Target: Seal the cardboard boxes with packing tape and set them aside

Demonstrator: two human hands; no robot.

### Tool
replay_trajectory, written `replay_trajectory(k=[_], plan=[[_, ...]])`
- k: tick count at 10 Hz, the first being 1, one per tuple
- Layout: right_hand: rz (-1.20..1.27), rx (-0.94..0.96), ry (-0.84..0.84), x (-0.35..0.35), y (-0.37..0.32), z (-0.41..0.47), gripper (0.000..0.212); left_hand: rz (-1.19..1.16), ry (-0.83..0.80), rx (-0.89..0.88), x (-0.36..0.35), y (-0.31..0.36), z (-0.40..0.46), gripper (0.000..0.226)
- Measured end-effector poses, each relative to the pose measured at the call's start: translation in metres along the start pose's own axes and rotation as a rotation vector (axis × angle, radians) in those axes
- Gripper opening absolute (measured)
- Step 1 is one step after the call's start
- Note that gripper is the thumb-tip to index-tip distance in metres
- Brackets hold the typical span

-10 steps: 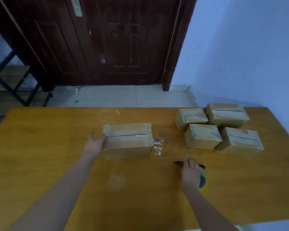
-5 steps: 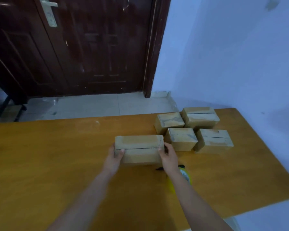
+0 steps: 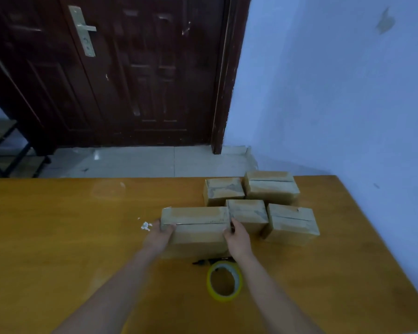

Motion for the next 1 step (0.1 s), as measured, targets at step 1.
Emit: replay_trajectory(k=[1], plan=[[-0.061, 0.061, 0.009, 0.0168, -0.0074, 0.0028, 0.045, 0.126, 0.072, 0.054, 0.0078, 0.0172, -0.0067, 0.076]])
Point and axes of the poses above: each hand's wrist, its own z-axis towards the middle knuckle, its own x-axis out of the back of the hand, y = z × x, the point moved 4 cm from there along z, towards the middle knuckle, and after that the axes turned 13 degrees about -y, right-handed, at the moved point
